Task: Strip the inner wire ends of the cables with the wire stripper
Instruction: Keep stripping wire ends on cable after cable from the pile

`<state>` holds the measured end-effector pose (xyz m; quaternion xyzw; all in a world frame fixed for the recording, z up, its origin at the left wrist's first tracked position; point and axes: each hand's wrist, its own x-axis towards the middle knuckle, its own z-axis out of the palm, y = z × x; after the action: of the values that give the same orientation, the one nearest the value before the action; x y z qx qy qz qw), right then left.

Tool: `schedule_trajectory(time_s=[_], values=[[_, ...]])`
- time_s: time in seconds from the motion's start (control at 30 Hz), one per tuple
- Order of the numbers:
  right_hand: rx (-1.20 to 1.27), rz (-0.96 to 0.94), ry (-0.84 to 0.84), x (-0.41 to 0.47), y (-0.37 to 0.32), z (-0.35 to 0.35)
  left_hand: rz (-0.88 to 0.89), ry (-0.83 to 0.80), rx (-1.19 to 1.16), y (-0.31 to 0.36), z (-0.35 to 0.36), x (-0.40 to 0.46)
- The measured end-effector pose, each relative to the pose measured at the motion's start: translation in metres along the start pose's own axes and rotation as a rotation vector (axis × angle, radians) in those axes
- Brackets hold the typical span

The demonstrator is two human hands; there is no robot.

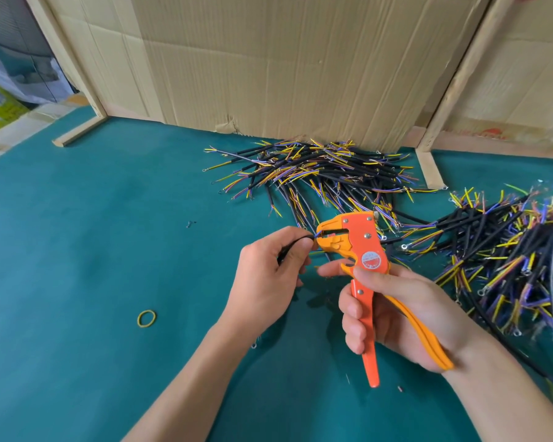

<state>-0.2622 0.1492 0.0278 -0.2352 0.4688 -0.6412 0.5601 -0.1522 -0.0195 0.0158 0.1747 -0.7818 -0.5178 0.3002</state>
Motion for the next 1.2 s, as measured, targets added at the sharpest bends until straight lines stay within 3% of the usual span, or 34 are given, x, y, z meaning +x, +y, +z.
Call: schedule_trajectory(time_s=[0.2, 0.57, 0.7, 0.87, 0.97, 1.2], values=[[-0.065, 0.022, 0.055, -0.002, 0.000, 0.000, 0.015, -0.018, 0.044, -0.001, 0.000, 0.001], [0.118, -0.037, 0.096, 0.002, -0.003, 0.013, -0.085, -0.073, -0.120, -0.001, 0.001, 0.001], [0.173, -0.049, 0.076, 0.000, -0.004, 0.011, -0.102, -0.004, -0.079, -0.002, -0.002, 0.003], [0.183, -0.036, 0.026, -0.003, -0.007, 0.003, 0.064, 0.208, 0.289, -0.001, -0.004, 0.004], [0.207, 0.001, -0.056, -0.003, -0.005, 0.007, 0.188, 0.285, 0.385, 0.001, -0.002, 0.002], [0.254, 0.036, -0.073, 0.001, -0.001, 0.012, 0.357, 0.265, 0.518, 0.003, 0.000, -0.003]])
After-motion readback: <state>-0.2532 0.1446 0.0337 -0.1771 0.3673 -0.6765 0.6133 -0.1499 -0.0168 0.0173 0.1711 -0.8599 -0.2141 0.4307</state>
